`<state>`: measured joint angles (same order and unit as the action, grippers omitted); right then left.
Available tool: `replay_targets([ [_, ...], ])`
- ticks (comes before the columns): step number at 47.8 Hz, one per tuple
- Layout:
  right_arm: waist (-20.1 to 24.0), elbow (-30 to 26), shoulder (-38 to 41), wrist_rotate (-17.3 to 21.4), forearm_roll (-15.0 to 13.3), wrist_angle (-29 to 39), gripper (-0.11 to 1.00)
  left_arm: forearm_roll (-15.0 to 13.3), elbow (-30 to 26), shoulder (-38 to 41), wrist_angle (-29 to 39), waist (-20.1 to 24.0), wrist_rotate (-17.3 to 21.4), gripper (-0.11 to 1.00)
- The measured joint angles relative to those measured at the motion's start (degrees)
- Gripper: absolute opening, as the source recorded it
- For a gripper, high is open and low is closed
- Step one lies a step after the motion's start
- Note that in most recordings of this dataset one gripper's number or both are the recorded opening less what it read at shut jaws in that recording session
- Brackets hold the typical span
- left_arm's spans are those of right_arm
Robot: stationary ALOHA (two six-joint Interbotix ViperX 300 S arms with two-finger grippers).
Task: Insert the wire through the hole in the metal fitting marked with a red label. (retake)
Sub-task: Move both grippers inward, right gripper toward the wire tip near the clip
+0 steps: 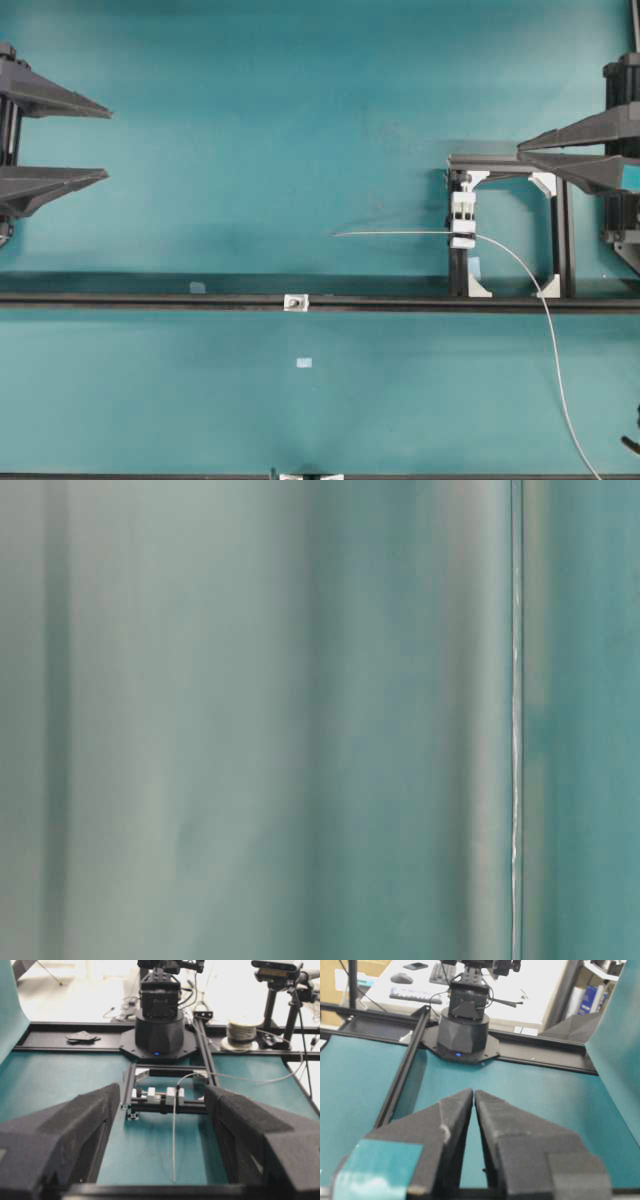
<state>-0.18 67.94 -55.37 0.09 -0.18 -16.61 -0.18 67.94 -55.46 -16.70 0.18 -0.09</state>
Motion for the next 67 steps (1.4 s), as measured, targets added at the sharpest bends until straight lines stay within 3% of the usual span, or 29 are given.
replay_targets([
  [2, 0.0, 0.0, 0.0, 0.1, 0.0, -0.1, 0.22, -0.4, 0.2, 0.2, 0.0, 0.0, -0.2, 0.21],
  [7, -0.1, 0.3, 0.0, 0.8, 0.1, -0.3, 0.03, -1.8, 1.0, 1.7, 0.2, 0.0, -1.2, 0.02],
  [11, -0.2, 0.5, 0.1, 1.9, 0.1, -0.2, 0.02, -1.9, 1.1, 2.5, 0.2, 0.0, -1.9, -0.04],
  [14, -0.3, 0.8, 0.4, 3.0, 0.2, -0.3, 0.07, -1.9, 1.2, 3.3, 0.2, 0.0, -2.5, 0.04],
  [18, -0.4, 1.2, 0.6, 4.0, 0.2, -0.3, 0.25, -1.9, 1.2, 4.9, 0.2, 0.0, -2.8, 0.18],
  [27, -0.7, 2.6, 1.6, 4.5, 0.2, -0.3, 0.8, -2.0, 1.2, 8.7, 0.1, 0.0, -2.9, 0.71],
  [30, -0.8, 2.8, 1.9, 4.5, 0.2, -0.2, 0.82, -2.0, 1.2, 9.8, 0.1, 0.0, -2.9, 0.84],
  [46, -0.8, 3.0, 7.4, 7.7, 0.2, 0.1, 0.81, -2.0, 1.2, 14.6, -0.6, 0.1, -2.9, 0.84],
  [67, -0.9, 1.6, 21.1, 9.8, 0.3, 0.6, 0.81, -2.0, -0.7, 30.6, -5.8, 0.1, -2.9, 0.84],
])
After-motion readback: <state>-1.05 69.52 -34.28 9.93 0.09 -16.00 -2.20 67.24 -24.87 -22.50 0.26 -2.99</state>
